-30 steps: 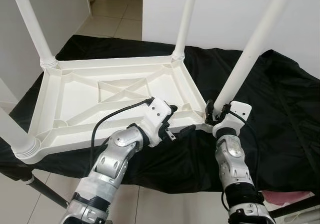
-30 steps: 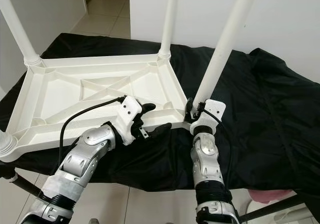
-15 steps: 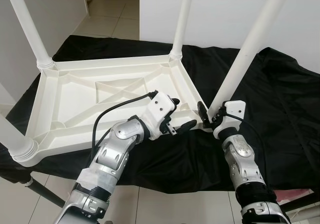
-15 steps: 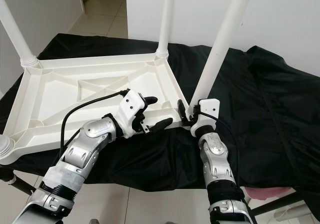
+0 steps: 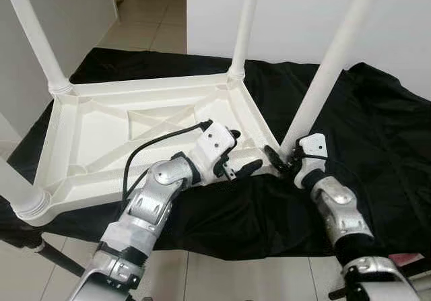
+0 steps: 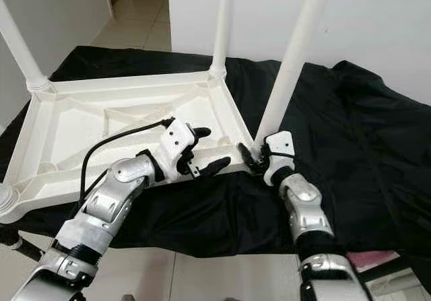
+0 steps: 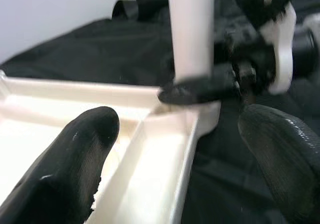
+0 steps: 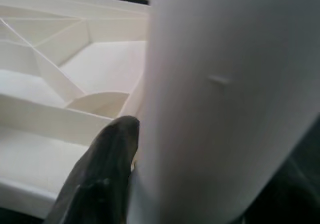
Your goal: Building children table
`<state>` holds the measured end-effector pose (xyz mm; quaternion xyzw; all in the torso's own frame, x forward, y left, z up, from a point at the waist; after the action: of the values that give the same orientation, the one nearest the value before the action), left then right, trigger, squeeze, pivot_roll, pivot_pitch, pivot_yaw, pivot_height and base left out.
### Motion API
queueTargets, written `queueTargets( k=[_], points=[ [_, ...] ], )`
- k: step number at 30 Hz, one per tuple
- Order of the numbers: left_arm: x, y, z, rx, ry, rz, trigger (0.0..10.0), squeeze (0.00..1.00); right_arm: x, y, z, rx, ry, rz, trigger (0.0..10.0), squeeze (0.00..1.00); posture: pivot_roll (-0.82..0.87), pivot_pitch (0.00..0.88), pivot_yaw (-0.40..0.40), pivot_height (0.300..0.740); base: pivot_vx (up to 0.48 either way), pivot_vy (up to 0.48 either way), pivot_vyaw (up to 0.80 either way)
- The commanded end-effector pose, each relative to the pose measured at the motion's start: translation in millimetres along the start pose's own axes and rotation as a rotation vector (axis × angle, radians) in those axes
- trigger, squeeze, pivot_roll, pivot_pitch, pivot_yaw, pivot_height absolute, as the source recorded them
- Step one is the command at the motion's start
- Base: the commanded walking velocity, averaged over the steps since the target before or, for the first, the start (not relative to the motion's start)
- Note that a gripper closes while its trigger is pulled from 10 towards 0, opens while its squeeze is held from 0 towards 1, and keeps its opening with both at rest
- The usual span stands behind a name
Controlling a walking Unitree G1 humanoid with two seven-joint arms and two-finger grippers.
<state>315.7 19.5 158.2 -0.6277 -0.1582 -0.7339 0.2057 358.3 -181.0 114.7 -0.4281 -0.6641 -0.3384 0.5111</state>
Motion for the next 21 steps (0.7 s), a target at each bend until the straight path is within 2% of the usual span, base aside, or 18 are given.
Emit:
queueTargets(
  k=[1, 9, 15, 16, 17, 18, 19, 20, 21],
  points=[
    [-4, 1.9, -6.8, -0.028, 0.015, 0.021, 10.0, 0.00, -7, -1.4, -2.6, -0.010, -0.006, 0.032, 0.0, 0.00, 0.00, 0.000, -0.023, 0.740, 0.000, 0.000, 0.00],
    [-4, 6.0, -11.6, -0.042, 0.009, 0.020, 10.0, 0.00, -11, 0.2, -3.6, -0.084, 0.041, 0.048, 0.0, 0.00, 0.01, 0.000, -0.021, 0.740, 0.000, 0.000, 0.00],
    [-1, 10.5, -20.9, -0.068, 0.001, 0.007, 10.0, 0.00, -14, 0.5, -1.1, -0.222, 0.098, 0.057, 0.0, 0.00, 0.00, 0.000, -0.020, 0.740, 0.000, 0.000, 0.00],
    [-1, 10.3, -21.4, -0.069, 0.001, 0.007, 10.0, 0.00, -17, -0.5, -5.1, -0.302, 0.115, 0.075, 4.2, 0.00, 0.00, 0.000, -0.021, 0.740, 0.000, 0.000, 0.00],
    [-2, 10.1, -21.7, -0.068, 0.002, 0.008, 10.0, 0.00, -19, -2.0, -8.6, -0.372, 0.124, 0.090, 4.9, 0.00, 0.00, 0.000, -0.022, 0.740, 0.000, 0.000, 0.00],
    [-2, 10.1, -21.6, -0.067, 0.003, 0.009, 10.0, 0.00, -20, -3.6, -11.7, -0.435, 0.127, 0.099, 8.8, 0.00, 0.00, 0.000, -0.022, 0.740, 0.000, 0.000, 0.00],
    [-2, 10.1, -21.6, -0.067, 0.003, 0.009, 10.0, 0.00, -20, -3.6, -11.7, -0.435, 0.127, 0.099, 8.8, 0.00, 0.00, 0.000, -0.022, 0.740, 0.000, 0.000, 0.00],
    [-2, 10.3, -21.4, -0.066, 0.005, 0.010, 10.0, 0.00, -21, -5.3, -14.5, -0.496, 0.133, 0.104, 10.0, 0.00, 0.00, 0.000, -0.022, 0.740, 0.000, 0.000, 0.00],
    [-1, 10.9, -21.4, -0.065, 0.007, 0.008, 10.0, 0.00, -22, -7.1, -16.1, -0.554, 0.146, 0.103, 10.0, 0.00, 0.00, 0.000, -0.027, 0.740, 0.000, 0.000, 0.00]
  ],
)
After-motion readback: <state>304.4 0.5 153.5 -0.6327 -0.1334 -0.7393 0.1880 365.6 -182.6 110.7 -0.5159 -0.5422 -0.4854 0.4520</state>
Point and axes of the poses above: a point about 5 cm out from each wrist's last joint towards the gripper, its own y axis pointing out of the wrist towards the gripper, its own x axis along the axis of the wrist's last joint, z = x × y, the point moved 3 cm from there along y, pointing out of the wrist towards the gripper, and after that the axes turned 5 degrees about -y, right-handed, at the moved point
